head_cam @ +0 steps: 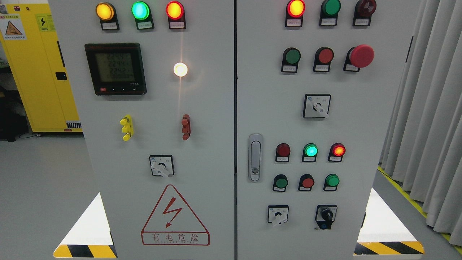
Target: Press green start button
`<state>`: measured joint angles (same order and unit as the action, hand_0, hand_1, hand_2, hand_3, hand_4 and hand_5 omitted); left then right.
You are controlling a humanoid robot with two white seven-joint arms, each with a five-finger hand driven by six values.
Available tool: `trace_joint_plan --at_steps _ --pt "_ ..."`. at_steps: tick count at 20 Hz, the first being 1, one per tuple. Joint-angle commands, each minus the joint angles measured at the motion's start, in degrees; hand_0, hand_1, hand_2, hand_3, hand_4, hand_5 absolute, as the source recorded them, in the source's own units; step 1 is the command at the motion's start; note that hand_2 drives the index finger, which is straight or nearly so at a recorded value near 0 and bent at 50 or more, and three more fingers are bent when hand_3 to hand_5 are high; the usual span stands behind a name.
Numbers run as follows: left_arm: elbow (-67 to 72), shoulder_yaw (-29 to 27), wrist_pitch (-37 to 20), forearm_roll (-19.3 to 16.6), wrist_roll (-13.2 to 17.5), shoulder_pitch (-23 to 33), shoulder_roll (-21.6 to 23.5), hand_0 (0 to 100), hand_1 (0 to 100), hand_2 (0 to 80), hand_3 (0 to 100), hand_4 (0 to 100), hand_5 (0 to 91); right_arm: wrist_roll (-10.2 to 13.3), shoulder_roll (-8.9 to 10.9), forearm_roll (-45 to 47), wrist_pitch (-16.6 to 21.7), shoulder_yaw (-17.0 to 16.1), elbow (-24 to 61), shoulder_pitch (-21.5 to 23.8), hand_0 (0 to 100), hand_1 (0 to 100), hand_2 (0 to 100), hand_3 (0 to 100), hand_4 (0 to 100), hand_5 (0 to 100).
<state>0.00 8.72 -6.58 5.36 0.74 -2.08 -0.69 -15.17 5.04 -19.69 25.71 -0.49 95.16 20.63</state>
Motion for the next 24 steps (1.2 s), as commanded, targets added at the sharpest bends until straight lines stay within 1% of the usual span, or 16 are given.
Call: trace_joint_plan --at_steps 1,3,5,9,13,16,18,20,22,24 --pt "-1.41 -0.02 -0.01 0.0 -0.04 0.06 -3.79 12 56 0.0 0 0 0.0 0.06 0.05 -4.56 0.92 -1.1 12.77 -4.18 28 55 0 65 70 56" --pt "-1.41 -0.02 -0.01 0.0 -0.04 0.06 -4.14 12 56 0.0 0 0 0.0 0.06 0.05 -5.97 0.92 -1.18 12.86 -6.64 28 57 0 68 72 60" --pt "-1.41 -0.02 -0.01 0.0 -0.04 0.06 -4.67 12 56 0.0 0 0 0.0 0.06 0.05 -9.73 0.92 -2.58 12.77 -9.71 29 57 0 71 74 62" --pt "-1.5 -0.02 -0.01 0.0 -0.04 0.06 -5.02 12 56 0.0 0 0 0.0 0.23 -0.03 -19.05 1.89 -4.87 13.73 -16.04 31 58 0 73 75 62" --pt "-1.5 0.07 -0.01 -0.08 -0.04 0.06 -5.38 12 56 0.0 0 0 0.0 0.58 -0.12 -24.86 1.71 -5.14 14.71 -20.26 32 59 0 77 77 65" --pt "-1.5 0.07 -0.01 -0.09 -0.04 0.06 -5.38 12 56 0.0 0 0 0.0 0.58 -0.21 -29.86 1.45 -5.23 14.27 -25.53 34 62 0 78 82 73" --pt "-1.5 0.07 -0.01 -0.09 -0.04 0.06 -5.38 12 56 0.0 0 0 0.0 0.41 -0.12 -33.2 1.36 -5.23 13.57 -28.35 34 63 0 78 83 74" --pt "-1.5 0.16 -0.01 -0.09 -0.04 0.06 -5.38 12 56 0.0 0 0 0.0 0.58 -0.21 -36.2 1.36 -5.05 12.77 -29.68 35 64 0 77 84 76" --pt "-1.5 0.16 -0.01 -0.09 -0.04 0.06 -5.38 12 56 0.0 0 0 0.0 0.76 -0.39 -38.22 1.27 -5.05 12.68 -30.38 34 67 0 75 85 78" --pt "-1.5 0.16 -0.01 -0.09 -0.04 0.06 -5.38 12 56 0.0 0 0 0.0 0.76 -0.47 -40.33 1.19 -5.05 12.07 -31.78 33 69 0 74 84 79"
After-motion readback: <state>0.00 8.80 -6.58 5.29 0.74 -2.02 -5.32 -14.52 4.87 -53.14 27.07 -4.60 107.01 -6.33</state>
